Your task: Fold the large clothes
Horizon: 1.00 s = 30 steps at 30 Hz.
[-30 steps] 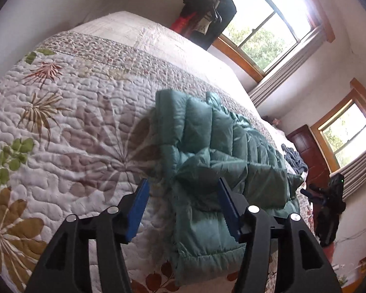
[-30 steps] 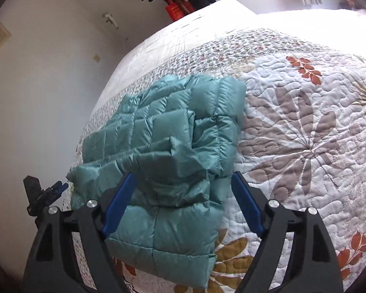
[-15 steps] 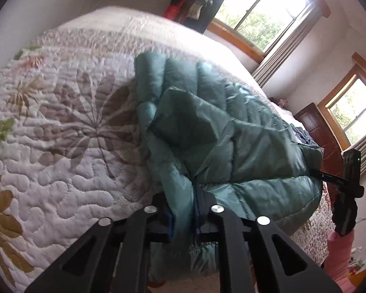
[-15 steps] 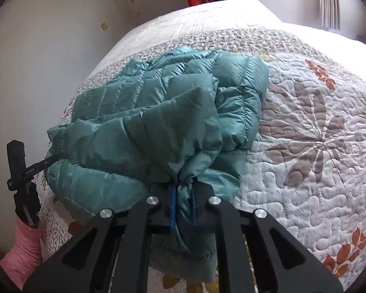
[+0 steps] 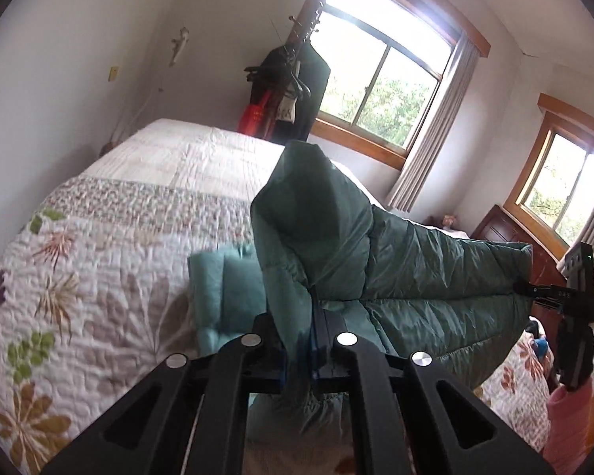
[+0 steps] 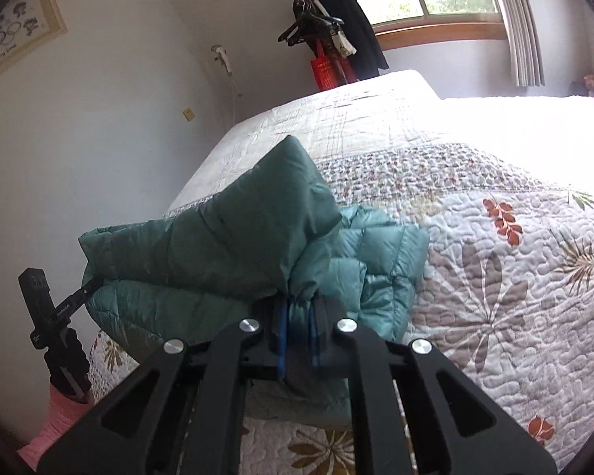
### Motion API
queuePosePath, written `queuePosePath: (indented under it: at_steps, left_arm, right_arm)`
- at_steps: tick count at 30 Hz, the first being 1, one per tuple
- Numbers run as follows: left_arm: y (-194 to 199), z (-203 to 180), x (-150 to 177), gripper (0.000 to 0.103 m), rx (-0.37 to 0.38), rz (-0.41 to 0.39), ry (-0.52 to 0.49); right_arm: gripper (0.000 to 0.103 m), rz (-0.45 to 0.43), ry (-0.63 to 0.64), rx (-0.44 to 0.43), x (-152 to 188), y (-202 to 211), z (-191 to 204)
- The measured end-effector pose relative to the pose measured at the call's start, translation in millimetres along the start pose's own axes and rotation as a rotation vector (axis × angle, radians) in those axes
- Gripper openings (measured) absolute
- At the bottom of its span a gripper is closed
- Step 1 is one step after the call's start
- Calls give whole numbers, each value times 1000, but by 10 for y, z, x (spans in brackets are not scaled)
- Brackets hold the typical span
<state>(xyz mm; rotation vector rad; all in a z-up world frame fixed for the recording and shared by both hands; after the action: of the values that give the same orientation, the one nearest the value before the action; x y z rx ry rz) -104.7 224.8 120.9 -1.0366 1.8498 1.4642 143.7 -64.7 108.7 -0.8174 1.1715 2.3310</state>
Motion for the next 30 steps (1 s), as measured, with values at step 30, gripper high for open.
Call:
queuePosePath:
  at_steps: [30]
  left_arm:
    - [-2282,560,-189,26,-151,336,151]
  right_arm:
    - [24,226,-311,217,-497,-2059,-1373]
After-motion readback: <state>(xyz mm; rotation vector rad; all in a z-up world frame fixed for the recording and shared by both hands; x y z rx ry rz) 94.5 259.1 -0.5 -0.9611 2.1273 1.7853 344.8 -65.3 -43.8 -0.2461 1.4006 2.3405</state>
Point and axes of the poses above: each gripper's, at about its wrist camera, not at the fingertips, and y roughly against the way its jaws point, z to its left, x to its underside, the point moved 3 cm from there along -y, roughly the way its jaws point, and after that the axes turned 5 degrees about -x, right-handed, at the moved point
